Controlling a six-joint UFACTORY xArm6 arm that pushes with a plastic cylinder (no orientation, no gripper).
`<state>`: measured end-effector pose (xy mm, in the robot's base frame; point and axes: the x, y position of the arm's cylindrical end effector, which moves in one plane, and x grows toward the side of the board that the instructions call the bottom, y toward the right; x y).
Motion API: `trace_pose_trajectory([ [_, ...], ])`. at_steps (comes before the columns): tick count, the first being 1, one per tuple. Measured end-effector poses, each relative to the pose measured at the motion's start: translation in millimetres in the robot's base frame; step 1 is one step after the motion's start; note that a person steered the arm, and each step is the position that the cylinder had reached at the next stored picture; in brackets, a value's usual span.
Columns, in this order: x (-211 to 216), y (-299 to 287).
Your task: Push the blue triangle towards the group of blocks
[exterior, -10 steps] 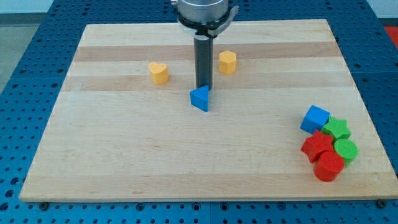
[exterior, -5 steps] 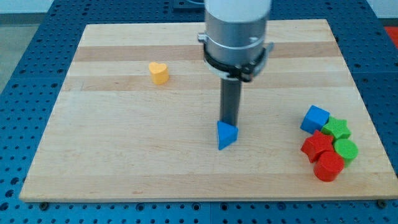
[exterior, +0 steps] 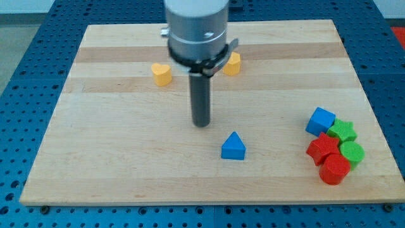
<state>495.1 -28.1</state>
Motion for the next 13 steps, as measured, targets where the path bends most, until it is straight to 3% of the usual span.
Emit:
trace_pose_trajectory([
  [2,61,-1],
  [4,37,-1],
  [6,29,65],
  [8,32,95],
  [9,32,96],
  [11,20,-2],
  [12,52,-6],
  [13,31,28],
])
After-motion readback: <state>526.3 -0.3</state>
